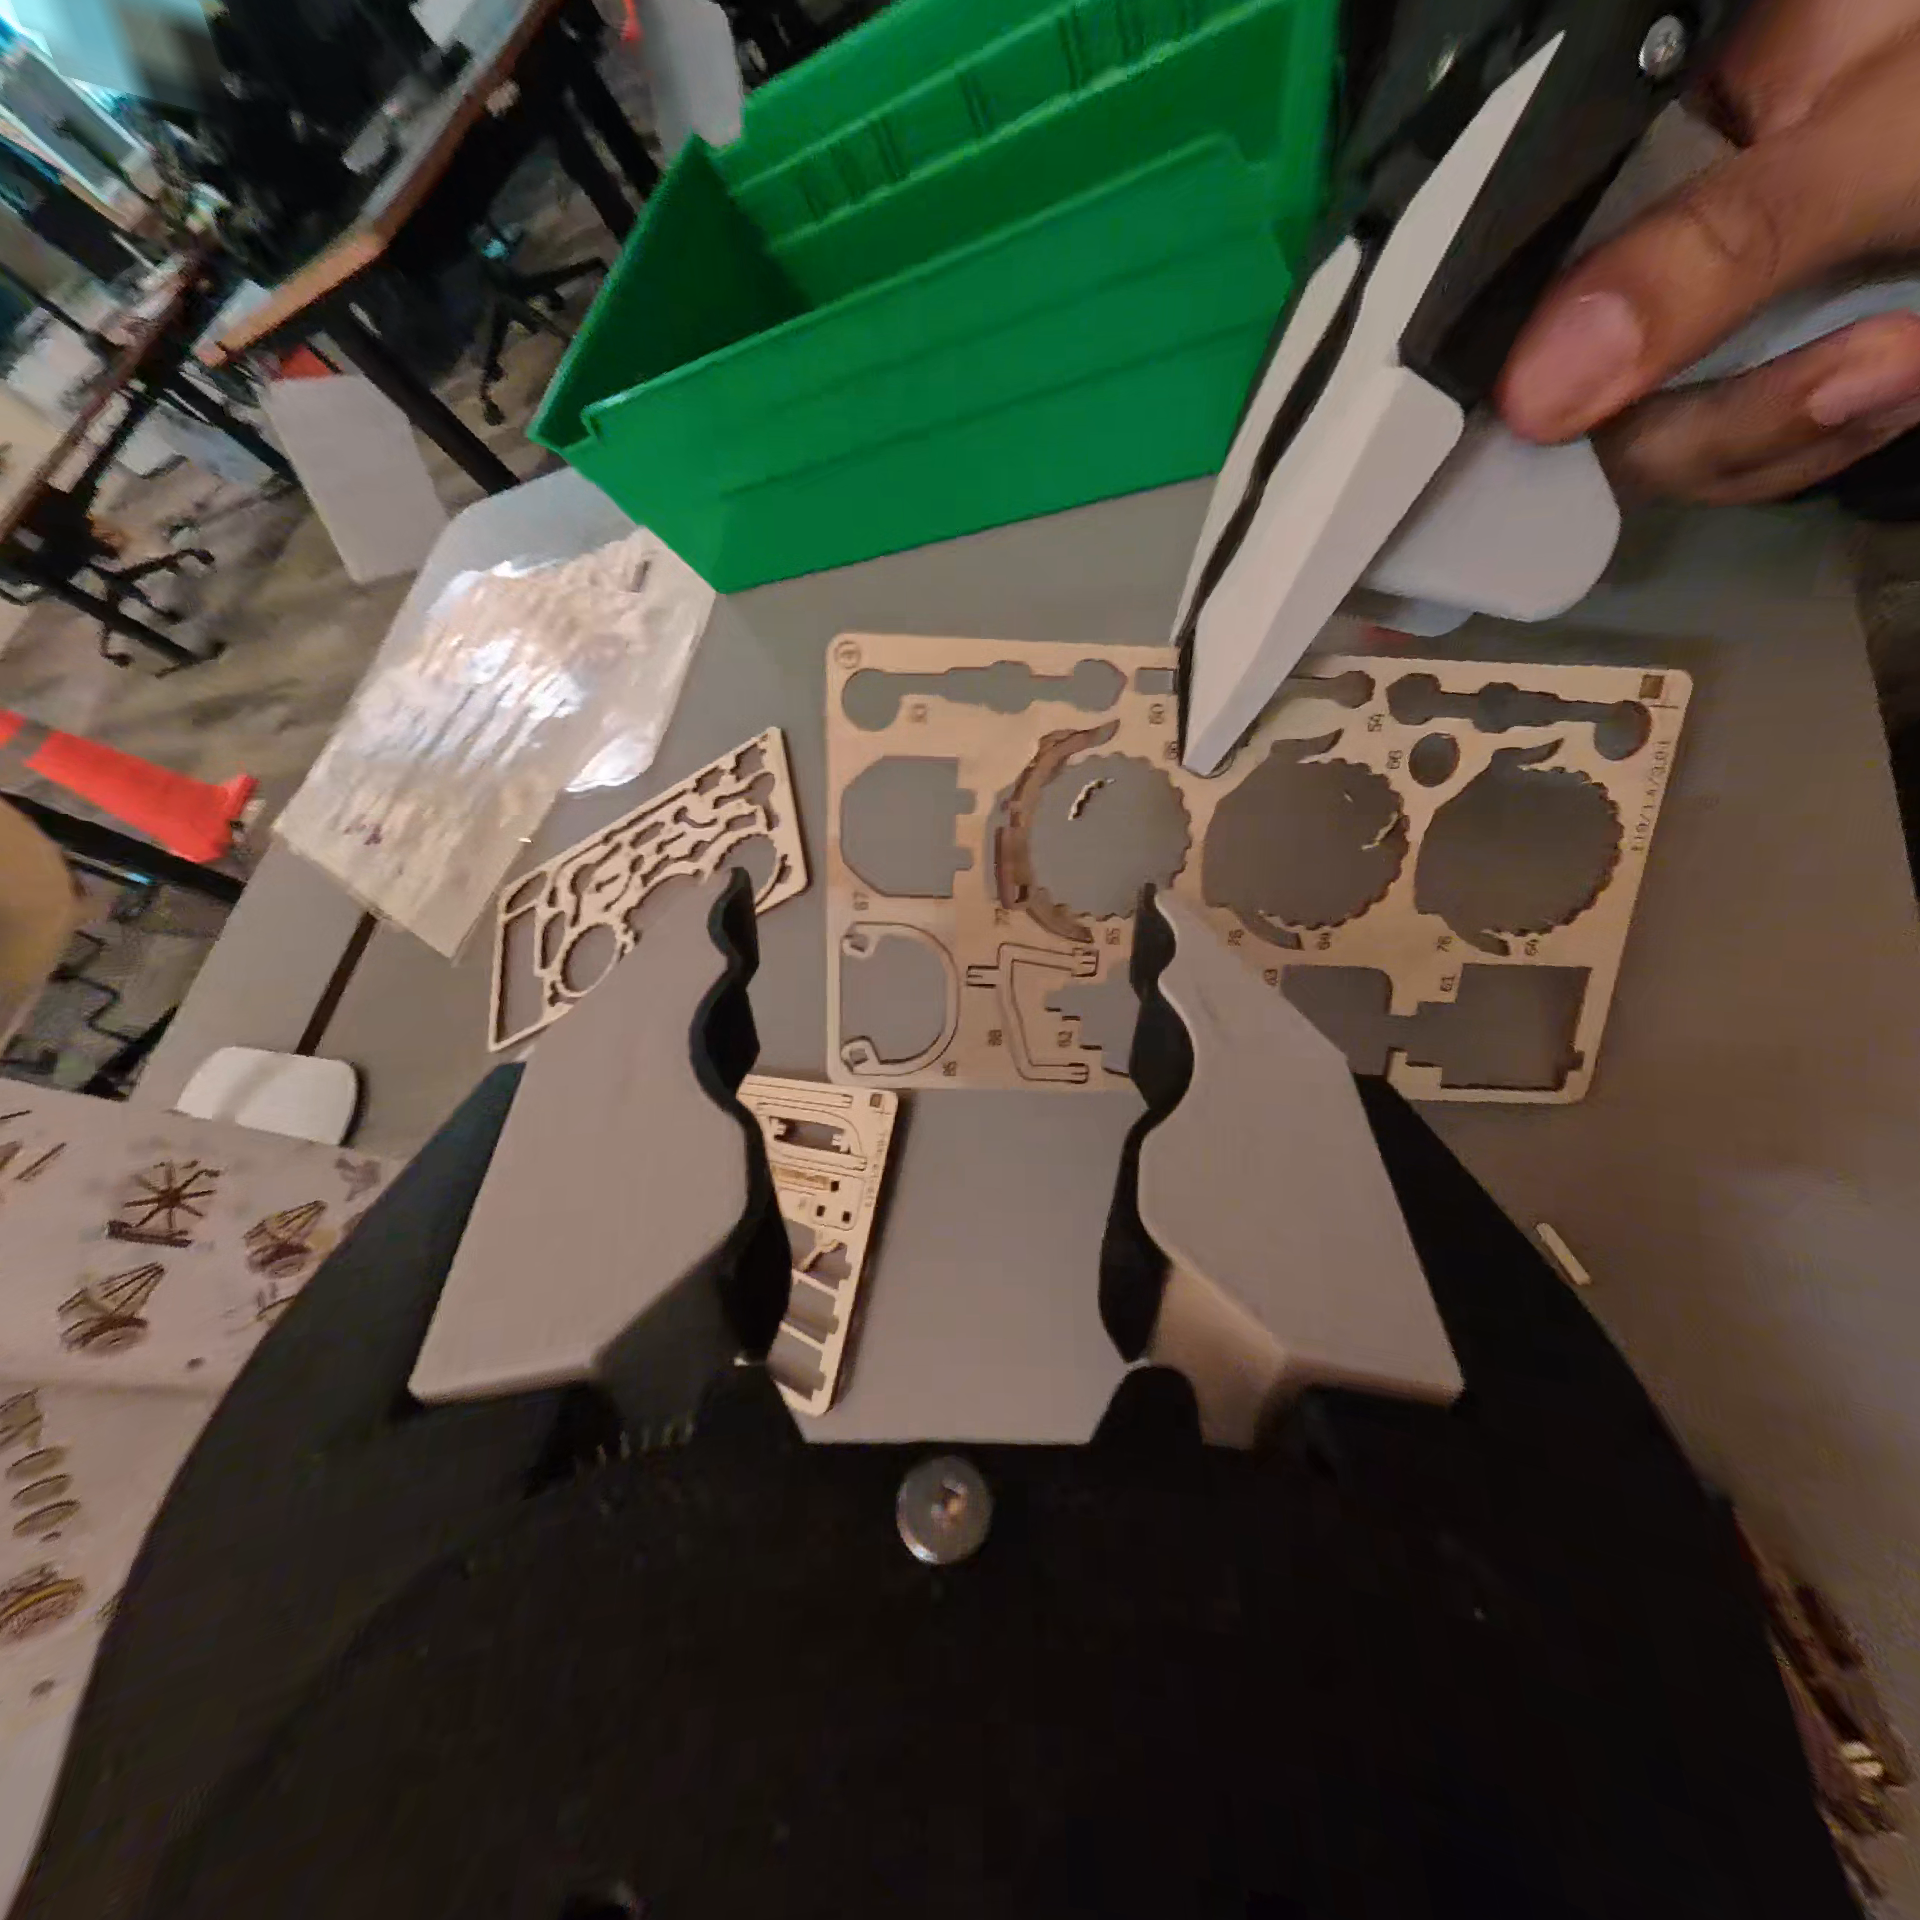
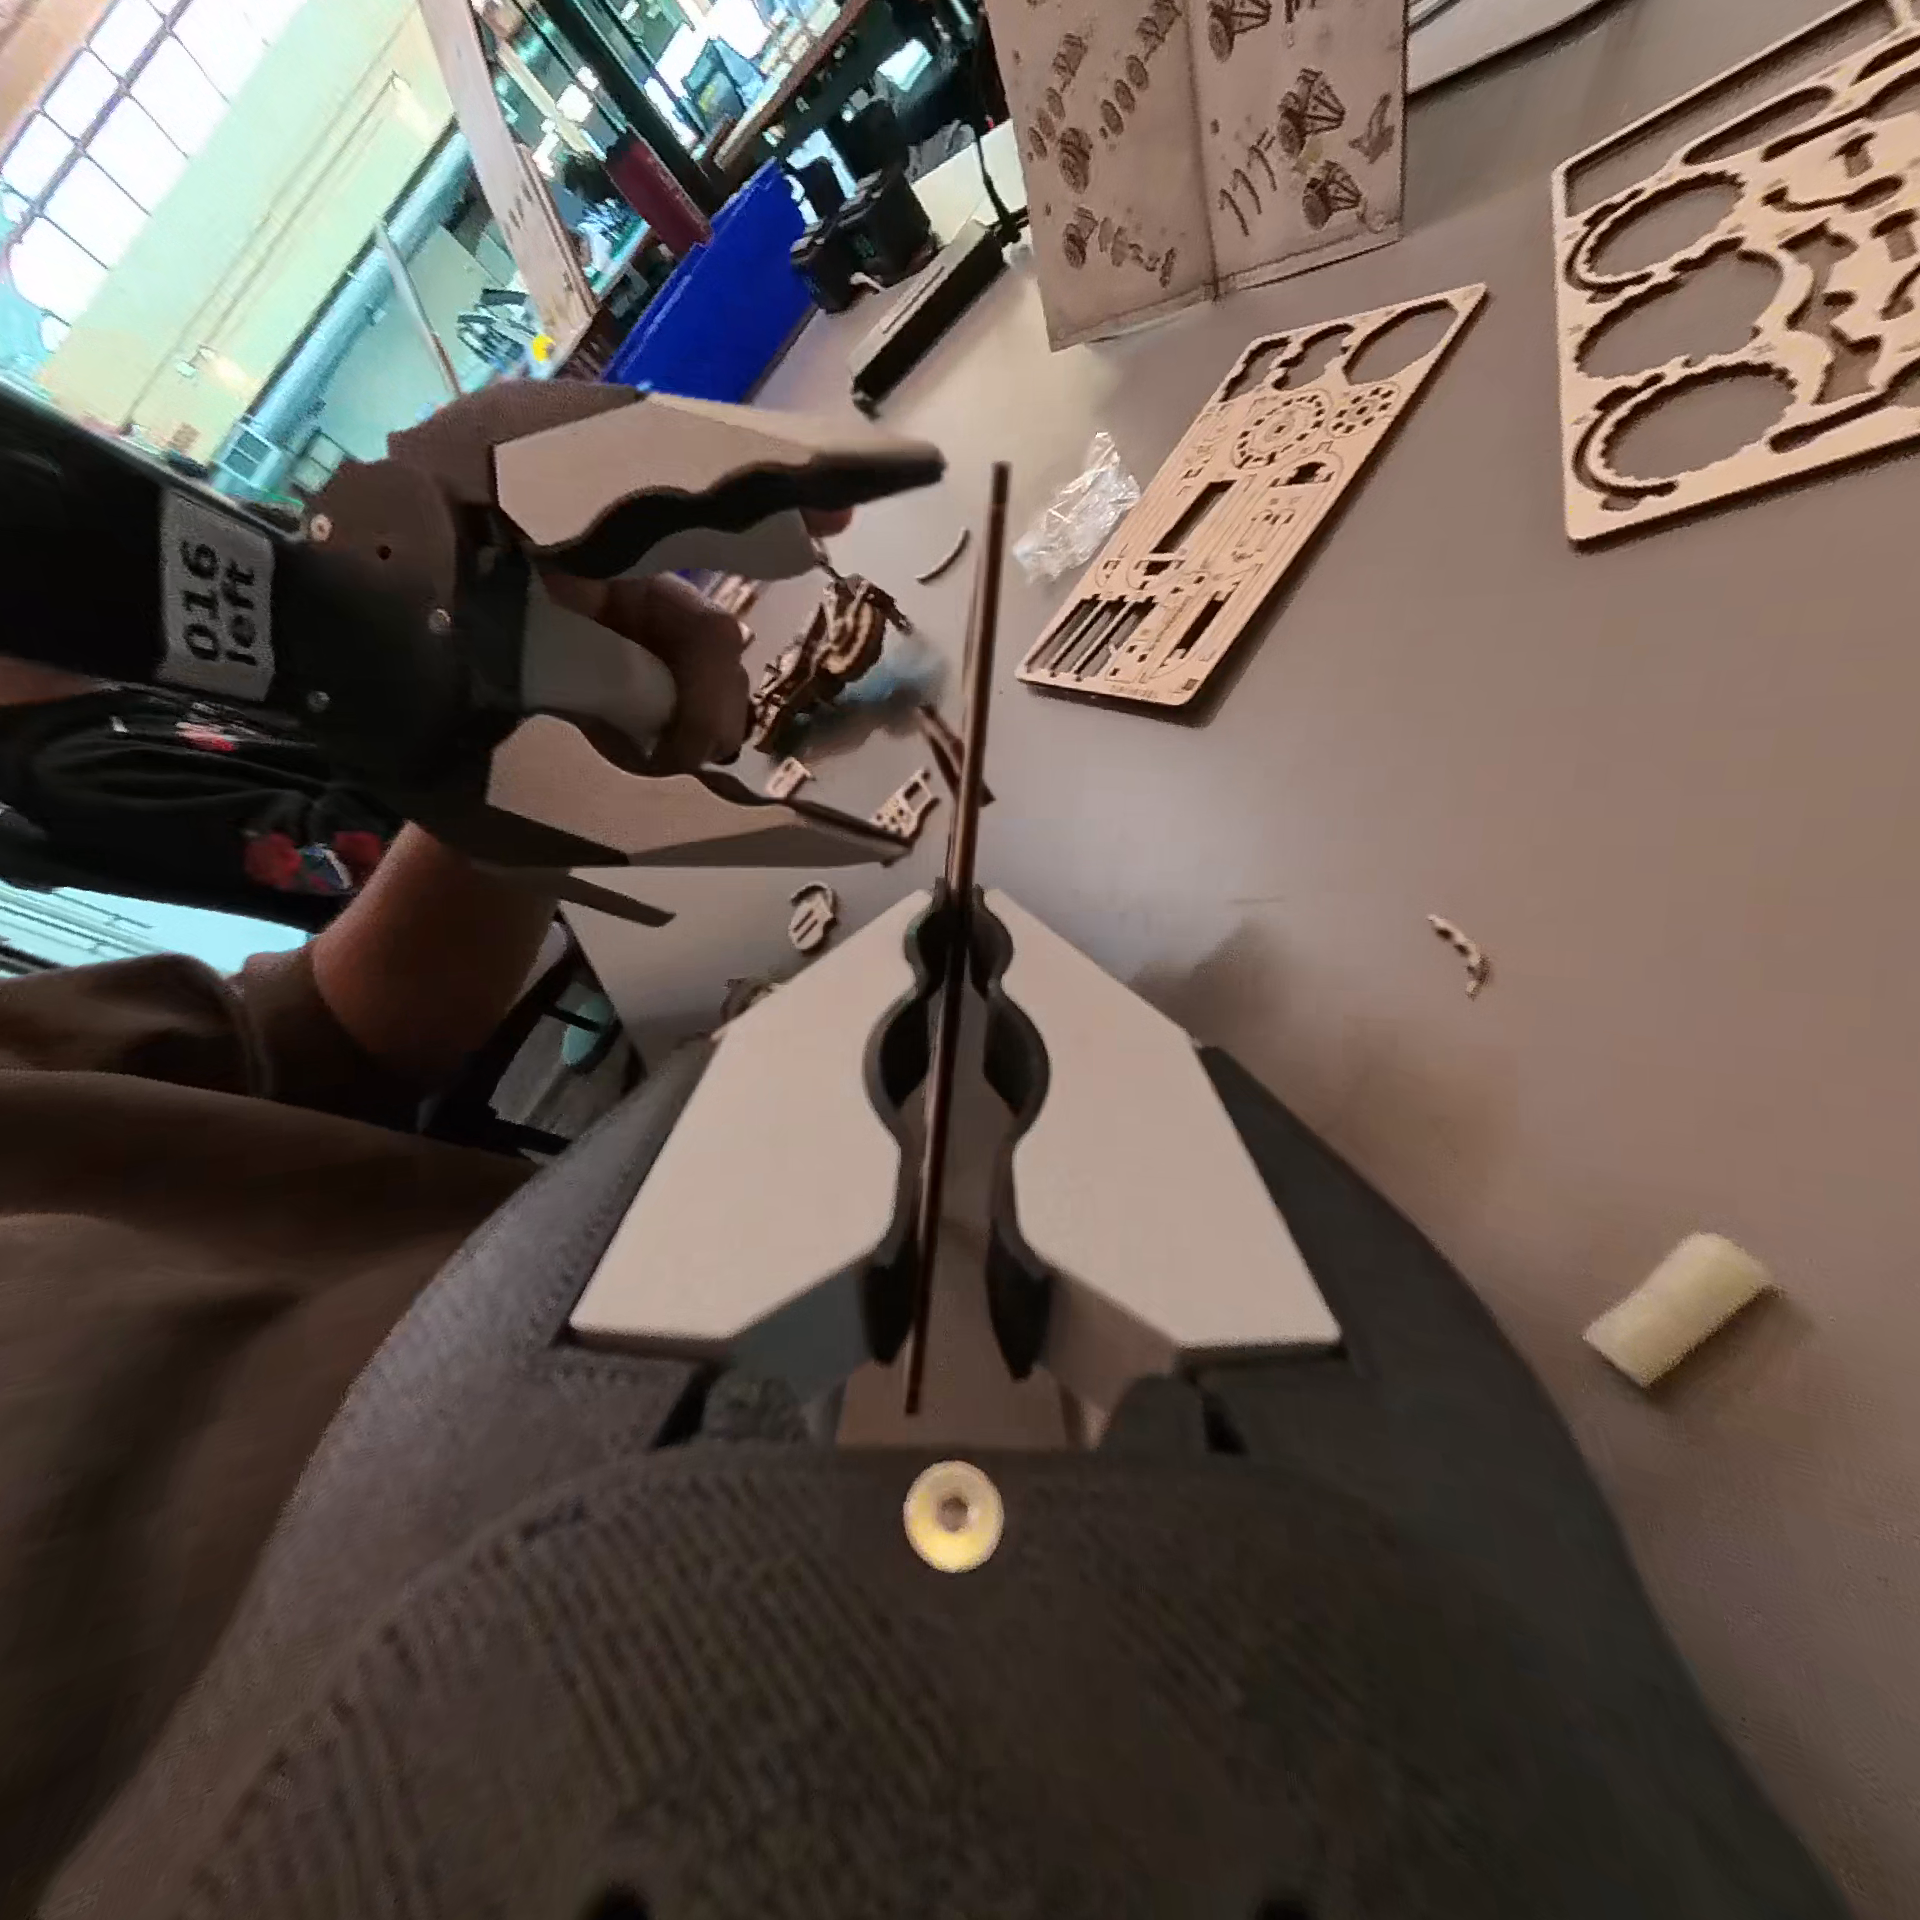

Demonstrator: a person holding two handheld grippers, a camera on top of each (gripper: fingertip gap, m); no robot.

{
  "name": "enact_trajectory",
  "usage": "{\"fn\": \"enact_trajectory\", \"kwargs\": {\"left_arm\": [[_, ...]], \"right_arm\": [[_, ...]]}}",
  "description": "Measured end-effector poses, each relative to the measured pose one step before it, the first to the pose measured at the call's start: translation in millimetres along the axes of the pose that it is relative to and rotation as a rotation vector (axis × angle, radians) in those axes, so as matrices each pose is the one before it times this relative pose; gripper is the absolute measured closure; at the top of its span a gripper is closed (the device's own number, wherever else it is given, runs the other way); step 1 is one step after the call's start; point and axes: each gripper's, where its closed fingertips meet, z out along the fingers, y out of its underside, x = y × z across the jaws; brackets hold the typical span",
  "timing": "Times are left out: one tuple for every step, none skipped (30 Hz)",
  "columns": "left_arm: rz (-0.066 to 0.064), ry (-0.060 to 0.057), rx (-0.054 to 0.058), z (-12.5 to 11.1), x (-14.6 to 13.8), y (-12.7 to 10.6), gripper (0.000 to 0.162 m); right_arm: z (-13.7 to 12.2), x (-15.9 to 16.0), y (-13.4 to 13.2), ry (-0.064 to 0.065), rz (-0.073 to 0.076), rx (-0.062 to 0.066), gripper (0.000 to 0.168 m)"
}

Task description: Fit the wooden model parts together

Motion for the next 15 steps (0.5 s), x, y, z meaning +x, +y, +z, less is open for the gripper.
{"fn": "enact_trajectory", "kwargs": {"left_arm": [[-0.0051, 0.0089, -0.0106, 3.13, 1.09, 0.78, 0.095], [-0.0028, 0.0040, -0.0015, 1.86, 0.21, -0.10, 0.098], [-0.0036, -0.0009, 0.0019, 0.97, -0.45, -0.75, 0.103], [0.0021, -0.0063, -0.0072, 0.71, -1.46, 0.47, 0.107], [0.0088, -0.0144, -0.0124, 0.70, -2.60, 1.06, 0.108], [0.0092, -0.0156, -0.0082, 0.56, -2.59, 0.64, 0.110], [0.0060, 0.0035, -0.0006, 0.61, 0.65, -0.56, 0.111], [-0.0003, 0.0123, 0.0035, 0.45, 2.00, -1.33, 0.115], [-0.0017, 0.0011, 0.0059, 0.18, 0.46, -1.86, 0.121], [0.0038, -0.0027, 0.0051, 0.08, -0.13, -1.63, 0.124], [0.0109, -0.0013, -0.0096, 0.37, -0.20, 0.87, 0.125], [0.0093, 0.0036, -0.0099, 0.43, 0.23, 0.93, 0.125], [0.0009, 0.0052, -0.0053, 0.31, 0.04, 0.52, 0.125], [-0.0043, 0.0058, -0.0016, 0.19, 0.02, 0.14, 0.125], [-0.0056, 0.0070, -0.0019, 0.18, 0.16, 0.37, 0.125]], "right_arm": [[0.57, 1.44, 0.44, 0.0181, -0.0090, -0.0047, 0.167], [0.33, 0.74, -0.11, 0.0137, -0.0039, -0.0008, 0.167], [0.29, -0.66, -0.25, 0.0029, -0.0018, 0.0012, 0.167], [0.43, -1.46, -0.34, -0.0041, 0.0003, 0.0027, 0.167], [0.53, -1.62, -0.24, -0.0066, 0.0013, 0.0032, 0.167], [0.66, -1.12, -0.08, -0.0053, 0.0012, 0.0014, 0.167], [1.02, -0.40, 0.39, -0.0028, 0.0000, -0.0016, 0.167], [1.07, 0.02, 0.82, -0.0012, -0.0005, -0.0042, 0.167], [1.31, 0.22, 0.99, -0.0017, -0.0003, -0.0054, 0.167], [0.95, 0.35, 0.75, -0.0032, 0.0021, -0.0041, 0.167], [0.63, 0.35, 0.41, -0.0045, 0.0054, -0.0016, 0.167], [0.23, 0.47, 0.17, -0.0049, 0.0060, -0.0008, 0.167], [0.10, 0.43, 0.16, -0.0052, 0.0038, -0.0002, 0.167], [0.10, 0.43, -0.01, -0.0040, 0.0032, 0.0003, 0.167], [0.06, 0.33, 0.18, -0.0023, 0.0029, -0.0010, 0.167]]}}
